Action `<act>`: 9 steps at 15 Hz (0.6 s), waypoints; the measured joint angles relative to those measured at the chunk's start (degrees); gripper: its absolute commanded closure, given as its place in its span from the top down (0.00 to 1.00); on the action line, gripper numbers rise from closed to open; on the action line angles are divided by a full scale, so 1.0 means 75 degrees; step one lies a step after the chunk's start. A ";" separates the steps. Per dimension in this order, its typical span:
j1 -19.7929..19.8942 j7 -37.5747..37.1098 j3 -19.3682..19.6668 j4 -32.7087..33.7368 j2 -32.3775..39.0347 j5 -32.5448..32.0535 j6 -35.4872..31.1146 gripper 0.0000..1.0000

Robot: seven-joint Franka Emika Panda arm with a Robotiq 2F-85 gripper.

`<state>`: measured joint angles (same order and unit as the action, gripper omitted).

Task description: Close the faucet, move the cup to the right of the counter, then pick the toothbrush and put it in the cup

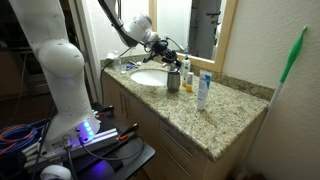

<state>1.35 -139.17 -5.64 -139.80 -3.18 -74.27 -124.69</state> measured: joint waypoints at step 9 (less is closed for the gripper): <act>-0.0351 0.0035 0.0016 0.0025 0.0146 0.0096 0.0331 0.76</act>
<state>-1.28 -138.91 -5.52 -139.62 -2.09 -73.55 -122.21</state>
